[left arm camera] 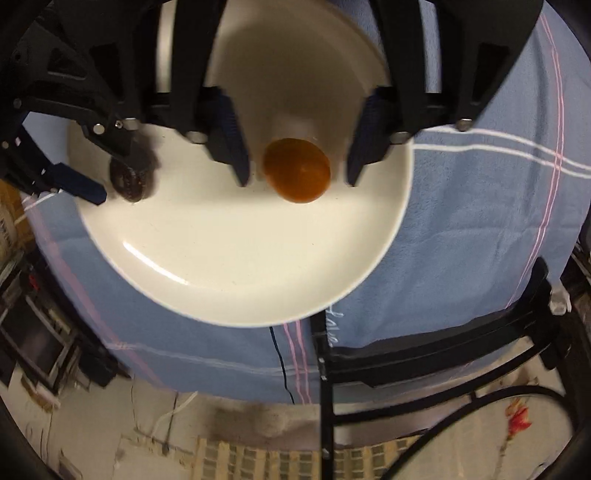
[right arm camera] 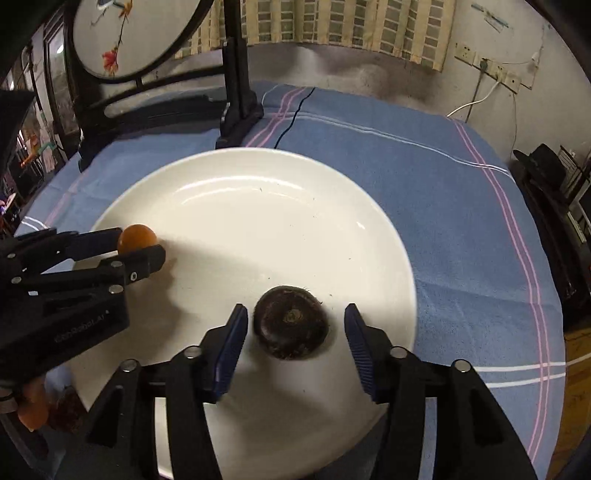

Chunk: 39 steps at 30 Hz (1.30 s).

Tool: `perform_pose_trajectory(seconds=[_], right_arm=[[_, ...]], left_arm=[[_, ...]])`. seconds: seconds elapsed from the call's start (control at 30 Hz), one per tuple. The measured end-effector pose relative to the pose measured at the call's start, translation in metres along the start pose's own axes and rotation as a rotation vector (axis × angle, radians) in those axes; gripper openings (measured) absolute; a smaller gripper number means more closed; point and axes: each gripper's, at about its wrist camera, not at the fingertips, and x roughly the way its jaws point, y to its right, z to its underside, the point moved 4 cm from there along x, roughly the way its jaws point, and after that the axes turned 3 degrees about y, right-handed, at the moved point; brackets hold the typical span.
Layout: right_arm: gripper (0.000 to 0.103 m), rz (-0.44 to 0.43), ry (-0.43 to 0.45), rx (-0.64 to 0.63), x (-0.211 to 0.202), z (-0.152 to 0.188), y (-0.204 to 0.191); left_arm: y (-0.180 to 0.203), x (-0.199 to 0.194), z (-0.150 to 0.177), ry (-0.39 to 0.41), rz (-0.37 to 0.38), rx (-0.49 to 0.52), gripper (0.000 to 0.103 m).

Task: Organize fruits
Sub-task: 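Place the small orange and dark brown fruit on the white plate, opening both tools, then grasp the yellow tomato with the right tool while the left tool grasps a red cherry tomato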

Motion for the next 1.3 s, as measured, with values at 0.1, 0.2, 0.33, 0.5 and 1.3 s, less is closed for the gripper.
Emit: perform_pose_trajectory(seconds=[0.1,0.2,0.33,0.5,1.3], right_arm=[[0.067,-0.029,0.056,0.012,-0.031,0.009,0.004],[0.076,-0.042,0.111,0.031,-0.065,0.025,0.012],[0.082,-0.092,0.124,0.036,-0.099,0.061,0.014],[0.083,-0.127,0.125,0.036,-0.132,0.115,0.006],[0.063,-0.038,-0.029,-0.049,-0.108,0.182,-0.042]], left_arm=[[-0.006,-0.036,0.003,0.094,-0.016,0.001,0.086],[-0.012,-0.071,0.020,0.145,0.035,0.010,0.093],[-0.023,-0.100,0.058,0.172,0.053,-0.010,0.096],[-0.040,-0.115,0.109,0.168,0.026,-0.006,0.096],[-0.067,-0.099,0.184,0.052,0.123,-0.069,0.096]])
